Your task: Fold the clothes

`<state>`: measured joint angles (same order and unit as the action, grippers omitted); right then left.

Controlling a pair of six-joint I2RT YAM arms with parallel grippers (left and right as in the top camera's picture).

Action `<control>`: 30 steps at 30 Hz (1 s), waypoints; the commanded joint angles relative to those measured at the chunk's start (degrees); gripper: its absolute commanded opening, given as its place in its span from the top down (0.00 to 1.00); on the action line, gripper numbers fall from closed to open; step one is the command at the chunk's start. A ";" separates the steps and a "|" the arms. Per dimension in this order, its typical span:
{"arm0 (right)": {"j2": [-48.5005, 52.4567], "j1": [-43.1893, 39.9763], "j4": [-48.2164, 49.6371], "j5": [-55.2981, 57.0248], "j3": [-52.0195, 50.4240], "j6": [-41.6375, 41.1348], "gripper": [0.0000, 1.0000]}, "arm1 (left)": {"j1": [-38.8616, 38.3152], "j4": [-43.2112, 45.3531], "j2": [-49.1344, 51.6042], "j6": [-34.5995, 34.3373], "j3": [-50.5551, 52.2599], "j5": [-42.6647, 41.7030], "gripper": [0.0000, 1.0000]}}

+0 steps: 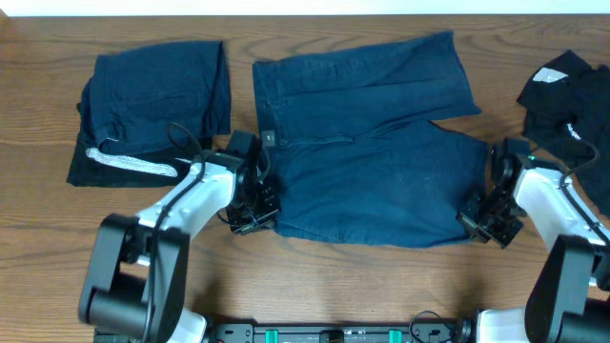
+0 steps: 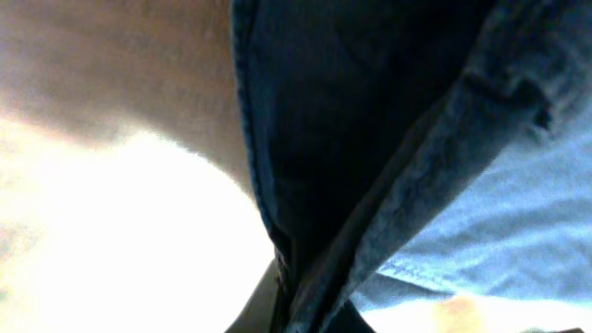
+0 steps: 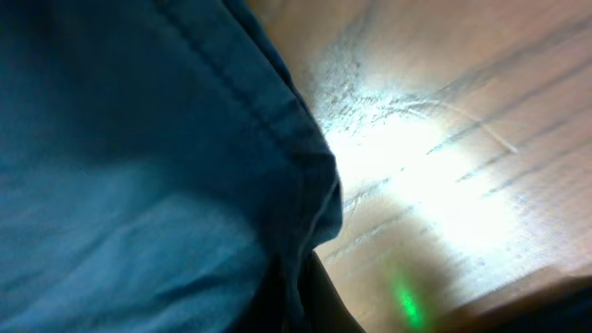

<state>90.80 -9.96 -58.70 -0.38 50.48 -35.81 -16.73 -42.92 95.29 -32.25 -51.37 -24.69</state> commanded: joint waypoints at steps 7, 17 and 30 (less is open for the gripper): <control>-15.72 -0.15 -7.78 1.81 3.41 -0.37 0.99 | -1.81 -9.05 -13.14 1.07 -1.60 7.26 0.93; -27.08 -0.15 -12.90 -0.13 4.66 2.69 0.99 | -5.86 -16.50 -20.52 -1.31 -1.60 7.23 0.93; -14.05 -0.15 -8.79 -1.16 20.87 4.83 0.99 | -1.27 -12.85 -21.33 -1.27 -8.59 10.08 0.93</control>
<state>73.06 -9.93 -68.71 -3.95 66.70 -32.23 -20.29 -55.86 74.56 -33.19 -56.23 -18.44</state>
